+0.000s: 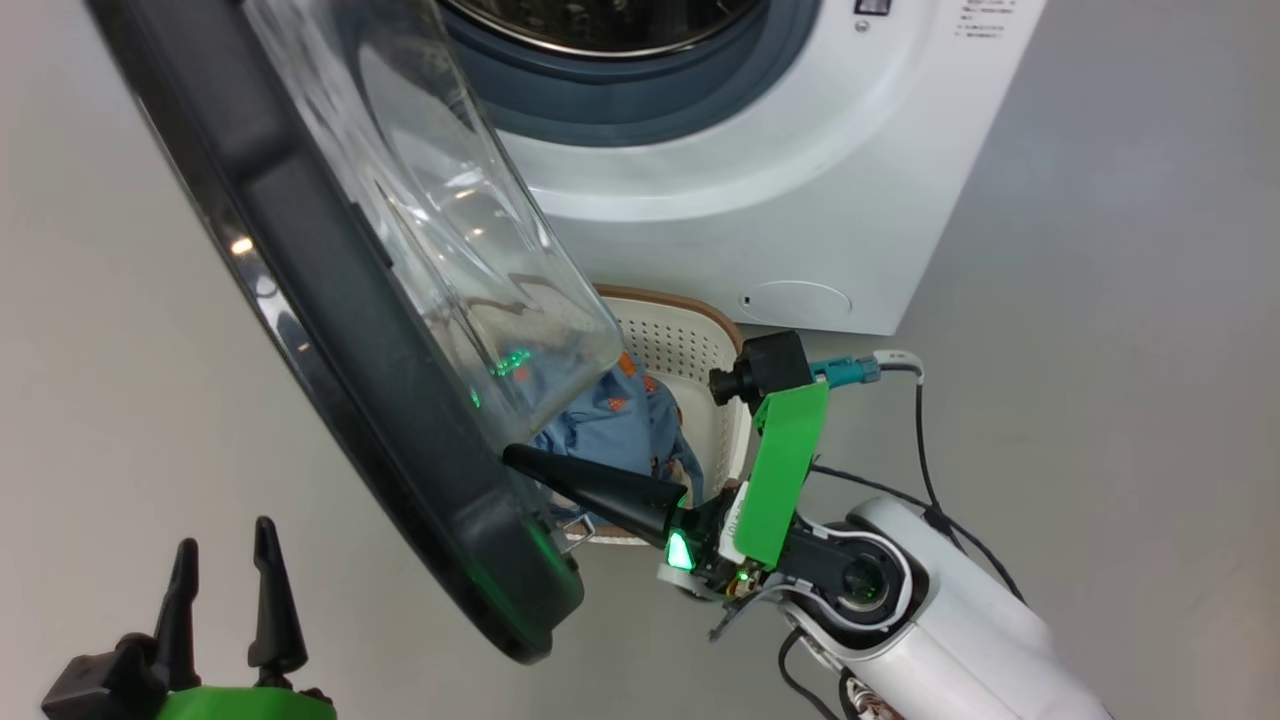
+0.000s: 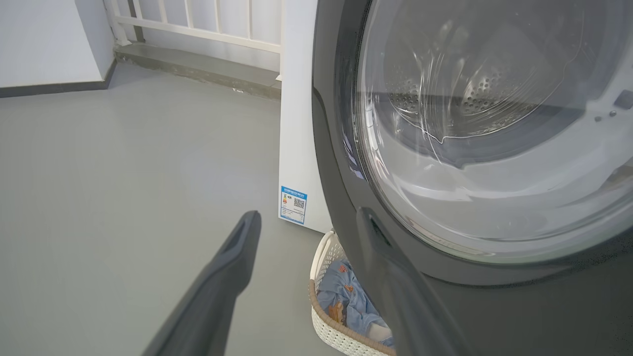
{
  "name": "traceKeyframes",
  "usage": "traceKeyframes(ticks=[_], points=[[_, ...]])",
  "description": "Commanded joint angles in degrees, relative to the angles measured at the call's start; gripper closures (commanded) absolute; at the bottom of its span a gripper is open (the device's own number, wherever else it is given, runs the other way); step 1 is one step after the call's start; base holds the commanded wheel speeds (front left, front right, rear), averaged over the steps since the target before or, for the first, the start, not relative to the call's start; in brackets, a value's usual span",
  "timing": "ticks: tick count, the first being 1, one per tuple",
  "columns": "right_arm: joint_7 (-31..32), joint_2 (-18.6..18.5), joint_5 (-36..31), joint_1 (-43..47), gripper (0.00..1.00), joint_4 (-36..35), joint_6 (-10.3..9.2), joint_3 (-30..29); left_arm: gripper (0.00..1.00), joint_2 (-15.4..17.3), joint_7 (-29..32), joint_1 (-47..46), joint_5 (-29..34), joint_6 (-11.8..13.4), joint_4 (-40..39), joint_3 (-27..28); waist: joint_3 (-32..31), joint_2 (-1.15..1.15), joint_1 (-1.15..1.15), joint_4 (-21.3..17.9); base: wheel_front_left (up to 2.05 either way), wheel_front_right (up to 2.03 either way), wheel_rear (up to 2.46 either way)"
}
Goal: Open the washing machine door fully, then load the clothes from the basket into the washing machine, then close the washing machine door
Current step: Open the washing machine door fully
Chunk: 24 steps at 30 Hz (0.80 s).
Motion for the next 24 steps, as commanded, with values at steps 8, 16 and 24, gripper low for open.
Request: traceKeyframes(ticks=[8,16,24], points=[[-5.57,2.10,2.85,0.31,1.00,0.27,0.10,5.62,0.00,1.15,-0.52,0.15,-0.66,0.34,-1.00,1.16,-2.39,0.00,0.00,2.93,0.00,0.00,0.00],[-10.00,2.10,5.89,0.41,1.00,1.19,0.10,10.09,0.00,1.15,-0.52,0.62,-1.11,0.64,-0.98,0.74,-4.17,0.00,0.00,3.81,0.00,0.00,0.00],[-13.48,2.10,7.18,0.76,1.00,1.00,0.10,10.97,0.00,1.15,-0.52,0.74,-1.18,0.84,-0.90,1.51,-5.14,0.00,0.00,3.03,0.00,0.00,0.00]])
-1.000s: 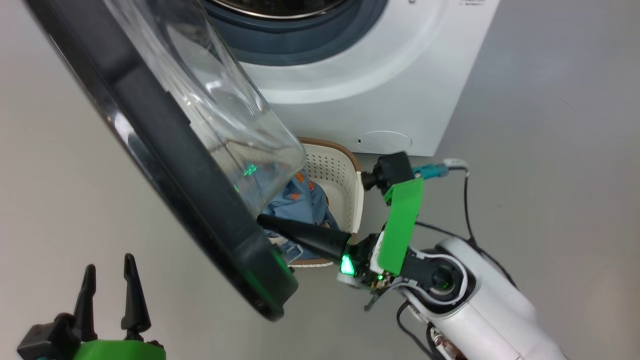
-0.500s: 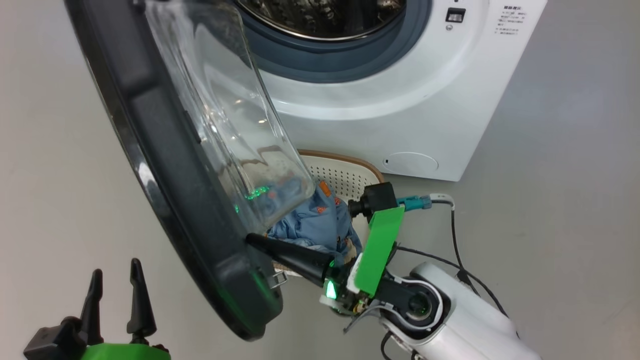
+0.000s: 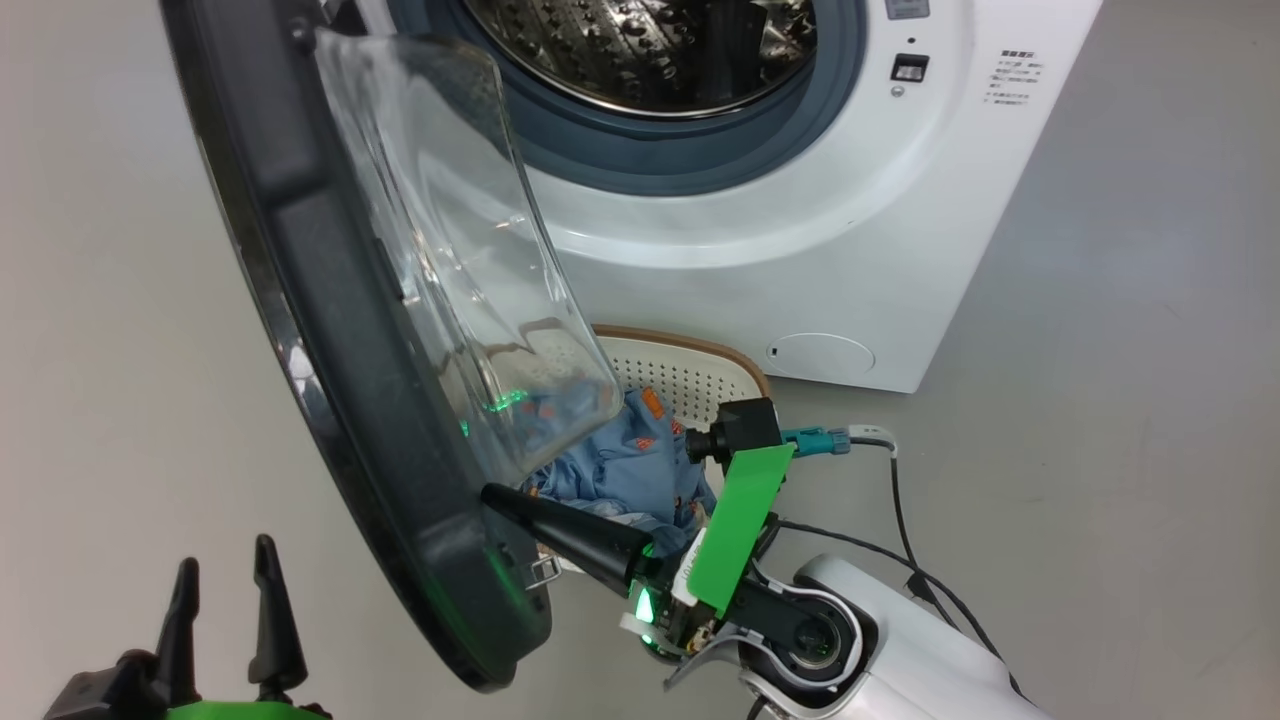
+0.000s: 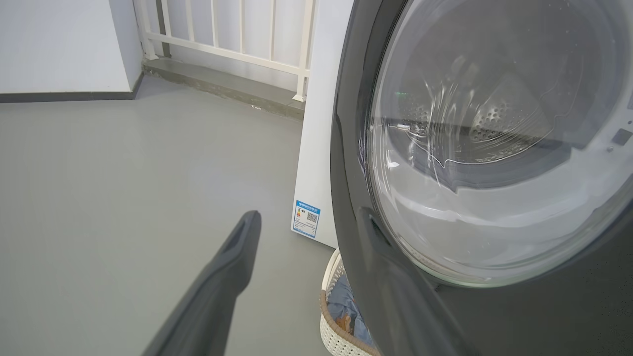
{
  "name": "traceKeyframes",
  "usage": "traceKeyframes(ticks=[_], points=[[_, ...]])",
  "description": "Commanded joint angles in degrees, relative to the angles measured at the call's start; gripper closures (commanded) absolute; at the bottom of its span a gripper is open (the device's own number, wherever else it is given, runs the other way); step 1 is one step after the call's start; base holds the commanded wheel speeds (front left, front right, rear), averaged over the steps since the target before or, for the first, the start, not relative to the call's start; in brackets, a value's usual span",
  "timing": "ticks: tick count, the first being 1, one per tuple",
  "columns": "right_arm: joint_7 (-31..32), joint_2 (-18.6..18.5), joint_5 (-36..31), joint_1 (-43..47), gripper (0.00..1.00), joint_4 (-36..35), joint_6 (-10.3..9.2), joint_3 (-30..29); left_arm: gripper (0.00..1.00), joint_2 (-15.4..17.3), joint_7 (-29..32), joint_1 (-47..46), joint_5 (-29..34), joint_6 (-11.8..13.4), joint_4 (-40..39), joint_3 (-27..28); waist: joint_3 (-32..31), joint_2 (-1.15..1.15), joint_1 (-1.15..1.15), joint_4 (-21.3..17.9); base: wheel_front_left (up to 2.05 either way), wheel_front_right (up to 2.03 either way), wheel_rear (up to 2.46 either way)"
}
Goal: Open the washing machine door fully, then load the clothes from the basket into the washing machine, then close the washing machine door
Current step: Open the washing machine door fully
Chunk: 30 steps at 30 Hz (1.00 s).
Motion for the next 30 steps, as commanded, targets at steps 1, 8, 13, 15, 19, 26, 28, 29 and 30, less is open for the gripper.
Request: traceKeyframes(ticks=[1,8,13,15,19,26,28,29,30], points=[[-0.57,2.03,-0.10,0.87,1.00,-1.76,0.10,0.46,0.00,1.14,-0.52,-0.54,-0.29,0.29,-1.08,2.25,-0.24,0.00,0.00,-0.47,0.00,0.00,0.00],[-4.91,2.03,-9.42,1.61,0.00,-2.31,0.10,-2.33,0.00,1.14,-0.52,-0.08,0.06,0.30,-1.35,4.75,-0.84,0.00,0.00,-3.07,0.00,0.00,0.00],[-12.59,0.06,-23.02,3.00,0.00,-3.71,0.10,-3.86,0.00,1.14,-0.52,0.27,0.24,0.01,-1.13,6.43,-1.86,0.00,0.00,-4.87,0.00,0.00,0.00],[-18.35,-2.50,-29.08,3.54,0.00,-4.06,0.10,-2.77,0.00,1.14,-0.52,0.42,0.25,0.00,-1.19,6.79,-2.19,0.00,0.00,-5.52,0.00,0.00,0.00],[-29.85,-9.16,-38.88,5.15,0.00,-2.43,0.10,0.04,0.00,1.14,-0.52,1.22,0.79,-0.60,-0.79,7.66,-3.29,0.00,0.00,-7.27,0.00,0.00,0.00],[-30.74,-11.68,-61.35,14.04,0.00,-3.30,0.10,-17.61,0.00,1.14,-0.52,2.29,1.64,-1.04,-0.61,8.66,-4.39,0.00,0.00,-9.38,0.00,0.00,0.00],[-30.75,-10.59,-66.78,17.77,0.00,-5.10,0.10,-23.12,0.00,1.14,-0.52,2.52,1.77,-1.09,-0.51,9.00,-4.64,0.00,0.00,-9.95,0.00,0.00,0.00],[-30.75,-10.25,-69.71,19.35,0.00,-5.99,0.10,-25.40,0.00,1.14,-0.52,2.66,1.84,-1.13,-0.44,9.18,-4.88,0.00,0.00,-10.22,0.00,0.00,0.00],[-30.75,-9.92,-72.41,20.88,0.00,-6.65,0.10,-27.29,0.00,1.14,-0.52,2.85,1.91,-1.17,-0.36,9.31,-5.18,0.00,0.00,-10.43,0.00,0.00,0.00]])
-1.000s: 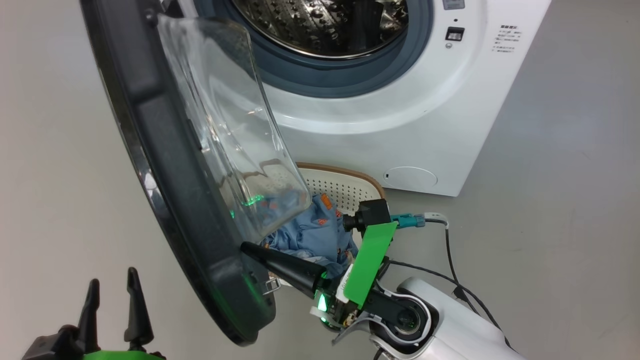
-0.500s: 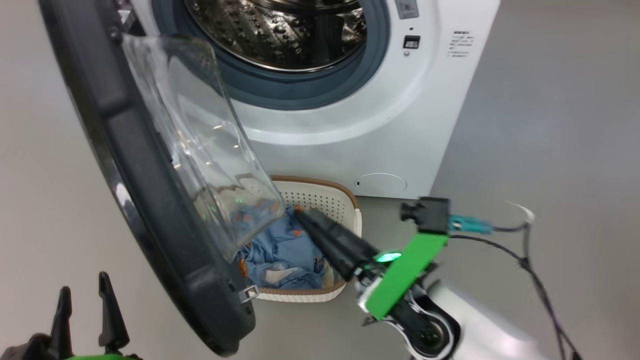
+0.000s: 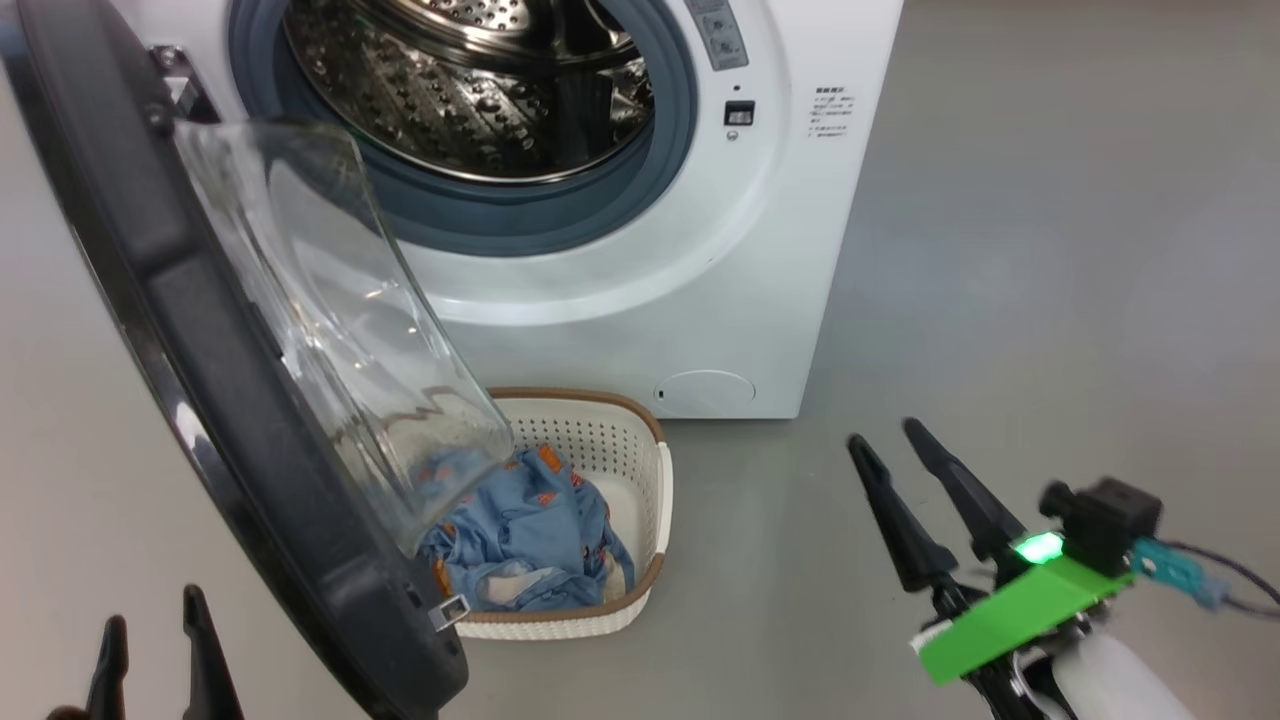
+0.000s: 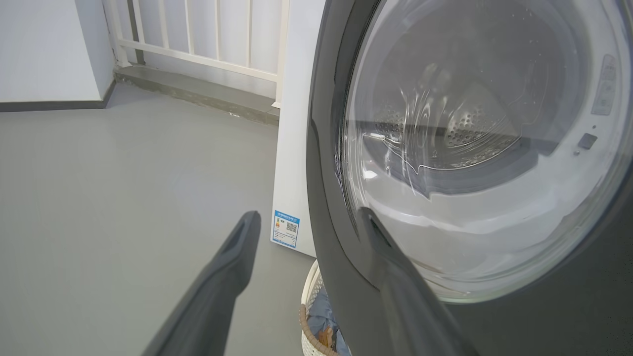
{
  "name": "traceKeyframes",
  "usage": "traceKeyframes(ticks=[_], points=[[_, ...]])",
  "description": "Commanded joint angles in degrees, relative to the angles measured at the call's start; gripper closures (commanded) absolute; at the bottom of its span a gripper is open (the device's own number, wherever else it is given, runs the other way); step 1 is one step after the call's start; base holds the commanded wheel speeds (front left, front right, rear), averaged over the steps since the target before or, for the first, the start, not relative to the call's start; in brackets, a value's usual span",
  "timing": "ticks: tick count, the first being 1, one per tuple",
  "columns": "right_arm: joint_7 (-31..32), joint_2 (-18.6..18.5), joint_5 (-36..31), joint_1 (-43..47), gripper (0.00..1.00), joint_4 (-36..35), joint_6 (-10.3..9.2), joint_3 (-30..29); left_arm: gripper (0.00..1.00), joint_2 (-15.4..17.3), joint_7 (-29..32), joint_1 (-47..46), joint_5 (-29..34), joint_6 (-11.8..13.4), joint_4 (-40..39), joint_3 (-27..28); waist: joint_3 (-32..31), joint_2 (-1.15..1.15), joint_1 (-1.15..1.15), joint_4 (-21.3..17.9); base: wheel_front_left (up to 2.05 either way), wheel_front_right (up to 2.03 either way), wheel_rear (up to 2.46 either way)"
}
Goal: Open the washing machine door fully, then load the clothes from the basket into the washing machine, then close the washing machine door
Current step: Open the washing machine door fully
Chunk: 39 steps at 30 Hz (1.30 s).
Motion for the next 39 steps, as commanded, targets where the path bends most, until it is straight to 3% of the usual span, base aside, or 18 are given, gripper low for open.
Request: traceKeyframes(ticks=[1,6,12,20,39], points=[[-0.66,1.09,-2.39,1.78,0.00,-2.27,0.10,-1.11,0.00,1.11,-0.52,0.04,0.82,-0.17,-0.81,2.13,-0.93,0.00,0.00,-0.68,0.00,0.00,0.00],[-0.67,3.58,-12.25,8.45,0.00,-5.80,0.10,-9.70,0.00,1.11,-0.52,0.69,1.04,-0.18,-0.63,2.51,-1.91,0.00,0.00,-1.01,0.00,0.00,0.00],[-0.67,6.62,-21.61,15.41,0.00,-7.31,0.10,-15.27,0.00,1.11,-0.52,1.64,1.00,0.00,-0.51,2.56,-3.52,0.00,0.00,-1.44,0.00,0.00,0.00],[-0.67,9.42,-27.12,19.18,0.00,-7.59,0.10,-21.01,0.00,1.11,-0.52,3.56,1.06,0.17,-0.52,3.17,-5.11,0.00,0.00,-3.02,0.00,0.00,0.00],[-0.68,8.92,-36.59,19.25,0.00,-2.33,0.10,-29.54,0.00,1.11,-0.52,4.83,1.44,0.22,-0.63,3.04,-5.20,0.00,0.00,-4.33,0.00,0.00,0.00]])
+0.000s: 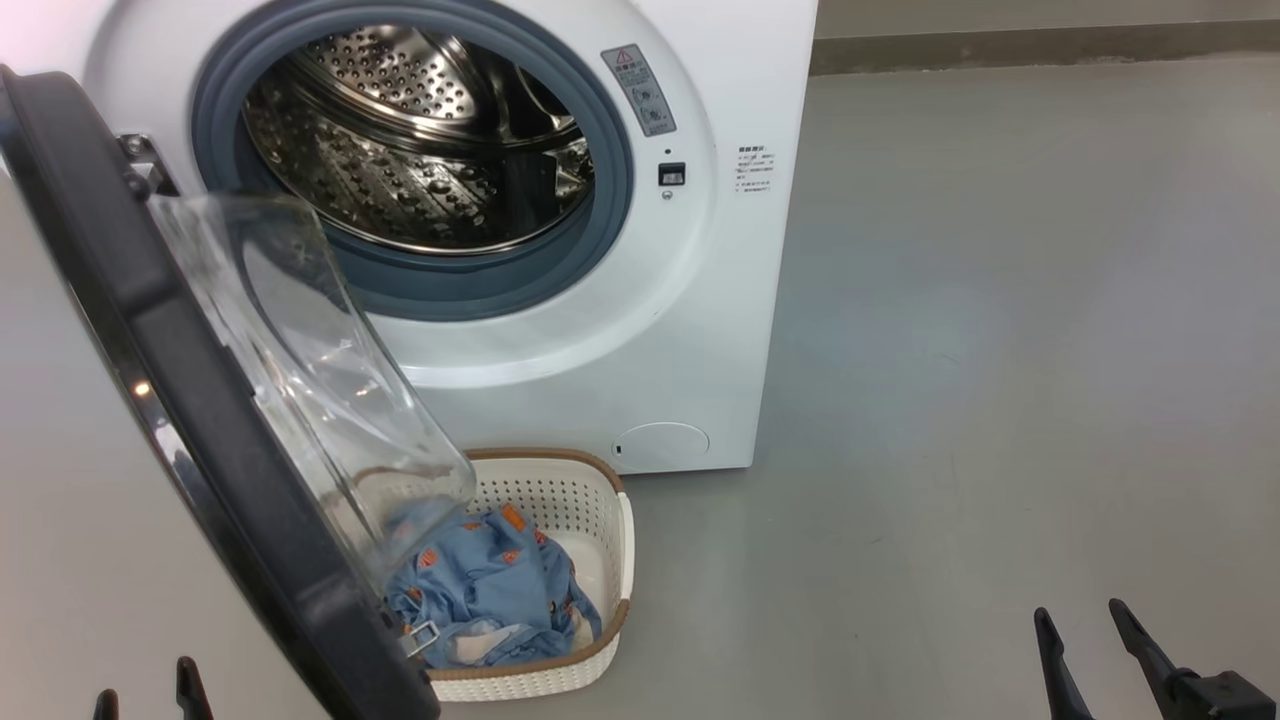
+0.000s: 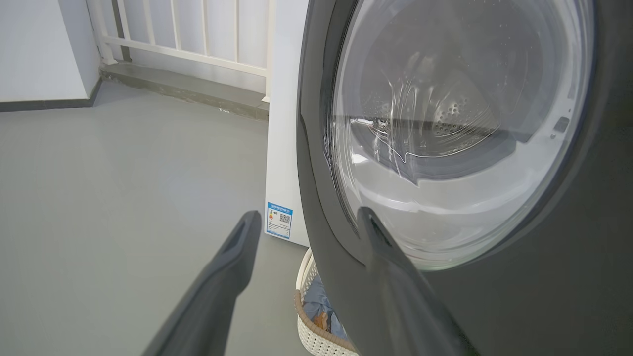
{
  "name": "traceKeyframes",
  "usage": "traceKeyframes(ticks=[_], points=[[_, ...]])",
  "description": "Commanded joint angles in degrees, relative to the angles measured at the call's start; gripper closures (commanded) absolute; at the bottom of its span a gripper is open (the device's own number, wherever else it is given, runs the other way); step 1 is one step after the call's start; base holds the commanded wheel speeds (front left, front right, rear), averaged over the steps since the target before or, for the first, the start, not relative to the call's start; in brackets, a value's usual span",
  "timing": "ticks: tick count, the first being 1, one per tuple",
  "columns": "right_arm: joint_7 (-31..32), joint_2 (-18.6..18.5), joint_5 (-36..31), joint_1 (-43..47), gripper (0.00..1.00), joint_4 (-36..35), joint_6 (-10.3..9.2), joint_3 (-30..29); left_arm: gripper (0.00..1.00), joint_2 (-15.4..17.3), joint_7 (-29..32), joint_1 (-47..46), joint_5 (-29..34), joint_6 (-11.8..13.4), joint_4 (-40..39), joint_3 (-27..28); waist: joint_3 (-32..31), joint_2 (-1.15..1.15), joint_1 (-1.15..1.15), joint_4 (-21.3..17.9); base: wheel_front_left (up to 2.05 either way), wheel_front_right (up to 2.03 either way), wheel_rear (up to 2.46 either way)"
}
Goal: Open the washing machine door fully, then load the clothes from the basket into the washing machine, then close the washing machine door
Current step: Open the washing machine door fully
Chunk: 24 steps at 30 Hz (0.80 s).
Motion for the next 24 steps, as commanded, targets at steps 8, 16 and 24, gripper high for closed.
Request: traceKeyframes(ticks=[8,16,24], points=[[-0.68,-0.72,-1.37,-1.79,0.00,-1.79,0.09,0.81,0.00,1.08,-0.52,-0.47,0.63,0.40,-1.54,1.61,0.22,0.00,0.00,0.36,0.00,0.00,0.00],[-0.68,-0.93,-1.19,-2.32,0.00,-1.99,0.09,1.65,0.00,1.08,-0.52,-0.90,0.63,0.27,-1.38,1.58,0.40,0.00,0.00,0.78,0.00,0.00,0.00],[-0.68,-1.15,-1.03,-2.45,0.00,-2.07,0.09,1.88,0.00,1.08,-0.52,-0.87,0.52,0.43,-1.31,1.46,0.47,0.00,0.00,0.95,0.00,0.00,0.00]])
